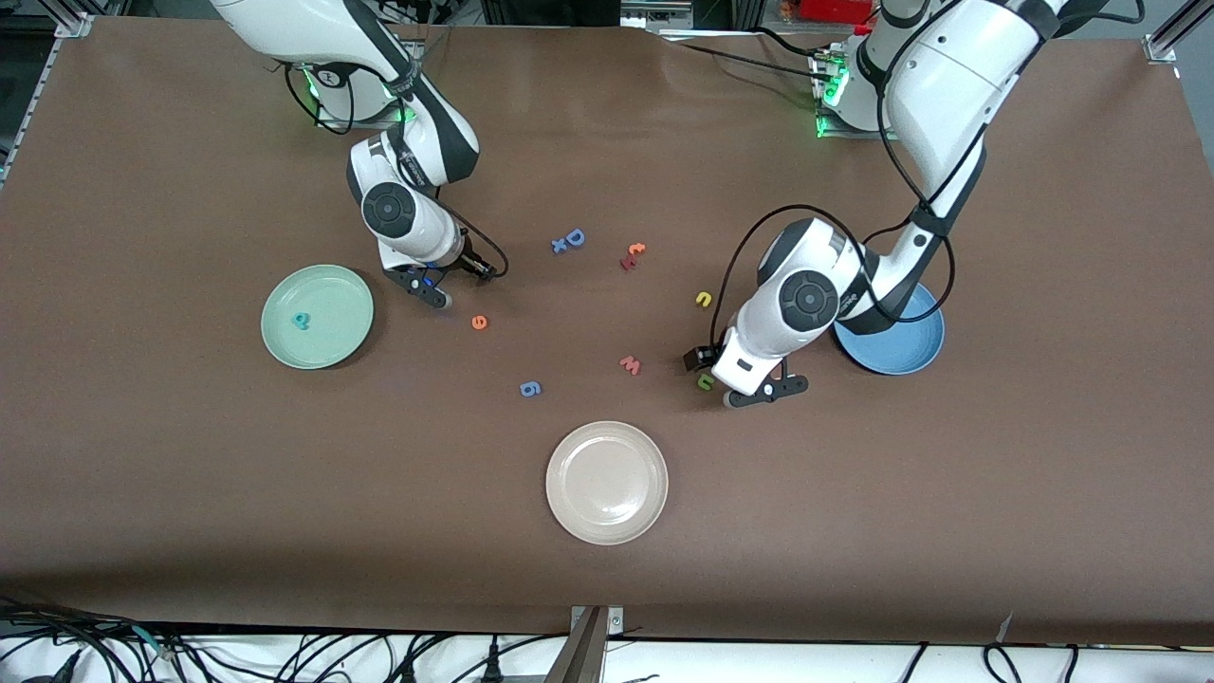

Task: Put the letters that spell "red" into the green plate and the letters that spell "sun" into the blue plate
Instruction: 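Grasp the green u with the left gripper while the right grasps teal piece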

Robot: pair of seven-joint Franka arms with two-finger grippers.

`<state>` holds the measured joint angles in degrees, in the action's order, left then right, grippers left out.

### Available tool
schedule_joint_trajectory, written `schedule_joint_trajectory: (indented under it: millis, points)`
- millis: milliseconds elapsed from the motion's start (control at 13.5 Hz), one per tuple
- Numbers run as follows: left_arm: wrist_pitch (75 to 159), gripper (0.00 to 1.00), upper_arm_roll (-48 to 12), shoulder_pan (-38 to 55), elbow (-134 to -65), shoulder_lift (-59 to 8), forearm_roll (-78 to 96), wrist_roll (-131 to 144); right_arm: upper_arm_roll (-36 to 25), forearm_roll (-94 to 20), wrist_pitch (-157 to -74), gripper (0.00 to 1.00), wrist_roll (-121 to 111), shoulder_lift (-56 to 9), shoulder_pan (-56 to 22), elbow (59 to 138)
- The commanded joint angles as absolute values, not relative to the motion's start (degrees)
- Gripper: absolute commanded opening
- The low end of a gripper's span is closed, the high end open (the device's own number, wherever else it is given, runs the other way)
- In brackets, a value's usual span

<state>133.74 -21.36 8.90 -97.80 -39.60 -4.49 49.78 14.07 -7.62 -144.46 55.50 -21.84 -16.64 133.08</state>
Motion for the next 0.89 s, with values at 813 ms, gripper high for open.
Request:
schedule_joint_trajectory:
  millis: [813]
  points:
    - [138.95, 1.0, -19.34, 13.27, -93.52, -44.73, -11.58, 86.81, 14.33, -8.44, -147.39, 0.34, 53.79, -21.97, -16.17, 135.62]
